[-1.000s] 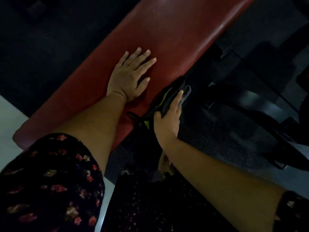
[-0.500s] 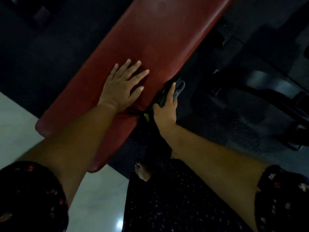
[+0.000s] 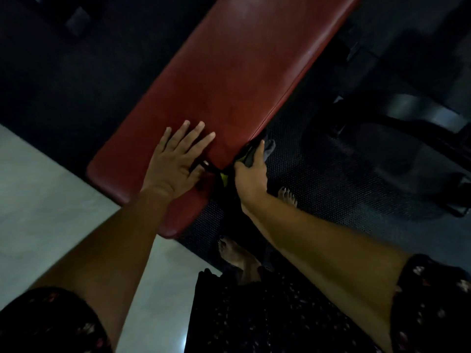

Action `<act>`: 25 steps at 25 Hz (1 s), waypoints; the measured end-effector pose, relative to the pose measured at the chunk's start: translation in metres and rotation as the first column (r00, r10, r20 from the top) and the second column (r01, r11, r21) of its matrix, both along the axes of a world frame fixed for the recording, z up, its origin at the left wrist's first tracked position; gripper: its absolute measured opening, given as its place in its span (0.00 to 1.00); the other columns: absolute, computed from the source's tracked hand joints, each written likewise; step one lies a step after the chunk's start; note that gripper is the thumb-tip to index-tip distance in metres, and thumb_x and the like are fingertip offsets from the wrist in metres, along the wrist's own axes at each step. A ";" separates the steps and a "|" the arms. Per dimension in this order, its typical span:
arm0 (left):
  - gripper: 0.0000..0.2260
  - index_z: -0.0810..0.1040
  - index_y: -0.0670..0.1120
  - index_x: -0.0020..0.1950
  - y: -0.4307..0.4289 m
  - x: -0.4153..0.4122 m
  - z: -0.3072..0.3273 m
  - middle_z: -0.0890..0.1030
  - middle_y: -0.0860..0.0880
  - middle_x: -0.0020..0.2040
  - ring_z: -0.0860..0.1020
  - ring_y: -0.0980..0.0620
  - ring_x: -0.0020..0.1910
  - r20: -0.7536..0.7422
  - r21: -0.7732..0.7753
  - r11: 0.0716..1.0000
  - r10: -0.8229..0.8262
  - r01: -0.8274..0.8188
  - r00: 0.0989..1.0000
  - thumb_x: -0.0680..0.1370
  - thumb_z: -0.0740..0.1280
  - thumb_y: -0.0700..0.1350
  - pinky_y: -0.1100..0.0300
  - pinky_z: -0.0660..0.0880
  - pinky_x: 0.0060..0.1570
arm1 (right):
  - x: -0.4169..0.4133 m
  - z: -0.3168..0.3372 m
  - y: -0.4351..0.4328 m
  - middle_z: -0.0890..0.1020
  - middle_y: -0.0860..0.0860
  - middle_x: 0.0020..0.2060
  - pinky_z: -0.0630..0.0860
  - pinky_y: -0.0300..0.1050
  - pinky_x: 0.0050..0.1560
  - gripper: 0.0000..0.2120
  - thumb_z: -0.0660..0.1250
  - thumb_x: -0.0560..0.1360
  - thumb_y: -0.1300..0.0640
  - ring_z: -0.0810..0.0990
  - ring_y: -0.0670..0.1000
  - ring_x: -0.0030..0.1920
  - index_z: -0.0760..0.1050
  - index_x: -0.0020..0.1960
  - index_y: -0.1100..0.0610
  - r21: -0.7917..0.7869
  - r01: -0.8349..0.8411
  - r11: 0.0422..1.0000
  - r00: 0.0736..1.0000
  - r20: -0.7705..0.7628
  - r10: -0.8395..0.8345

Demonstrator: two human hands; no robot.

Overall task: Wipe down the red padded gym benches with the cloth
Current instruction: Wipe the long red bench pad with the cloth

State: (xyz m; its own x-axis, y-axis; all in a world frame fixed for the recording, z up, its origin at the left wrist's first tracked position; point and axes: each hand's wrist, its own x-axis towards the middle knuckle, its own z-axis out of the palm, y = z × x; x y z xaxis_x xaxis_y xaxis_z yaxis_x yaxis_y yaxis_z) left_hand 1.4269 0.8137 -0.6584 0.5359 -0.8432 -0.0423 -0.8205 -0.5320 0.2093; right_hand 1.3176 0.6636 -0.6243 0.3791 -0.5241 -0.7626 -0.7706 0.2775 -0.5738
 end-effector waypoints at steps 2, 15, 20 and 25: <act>0.24 0.62 0.54 0.77 0.001 -0.002 -0.001 0.64 0.48 0.78 0.60 0.44 0.77 0.000 -0.047 0.999 0.028 -0.028 1.000 0.81 0.54 0.55 0.43 0.51 0.75 | -0.011 0.015 0.032 0.56 0.51 0.77 0.76 0.55 0.59 0.39 0.60 0.77 0.53 0.75 0.58 0.61 0.39 0.77 0.35 -0.067 -0.077 0.995 0.997 -0.007 0.077; 0.26 0.60 0.54 0.79 0.034 -0.025 0.006 0.61 0.48 0.79 0.54 0.43 0.79 -0.024 0.016 0.895 0.446 -0.446 0.895 0.81 0.53 0.58 0.42 0.46 0.75 | -0.058 0.031 0.126 0.45 0.48 0.79 0.72 0.55 0.64 0.44 0.60 0.76 0.54 0.71 0.61 0.66 0.29 0.72 0.31 -0.051 -0.352 0.935 0.936 -0.041 0.350; 0.27 0.57 0.55 0.80 0.038 -0.020 0.009 0.57 0.49 0.80 0.52 0.45 0.79 -0.077 0.065 0.900 0.434 -0.430 0.897 0.81 0.50 0.59 0.42 0.45 0.75 | -0.051 0.020 0.130 0.45 0.51 0.79 0.68 0.55 0.67 0.43 0.59 0.78 0.55 0.66 0.63 0.69 0.29 0.74 0.36 -0.062 -0.302 0.951 0.947 -0.139 0.291; 0.27 0.53 0.55 0.80 0.045 -0.024 0.008 0.54 0.49 0.81 0.50 0.45 0.80 -0.075 0.091 0.912 0.406 -0.400 0.911 0.81 0.47 0.59 0.42 0.44 0.75 | -0.067 0.036 0.163 0.42 0.53 0.79 0.68 0.50 0.67 0.43 0.59 0.78 0.58 0.63 0.60 0.72 0.26 0.72 0.39 -0.230 -0.457 0.859 0.889 -0.121 0.441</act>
State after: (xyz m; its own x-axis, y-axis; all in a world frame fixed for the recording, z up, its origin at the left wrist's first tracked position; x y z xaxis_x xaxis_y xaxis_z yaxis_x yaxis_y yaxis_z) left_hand 1.4028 0.8586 -0.6503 0.8206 -0.5491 -0.1588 -0.5125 -0.8298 0.2209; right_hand 1.2508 0.8270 -0.5878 0.5750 -0.4813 -0.6616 -0.8136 -0.2509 -0.5245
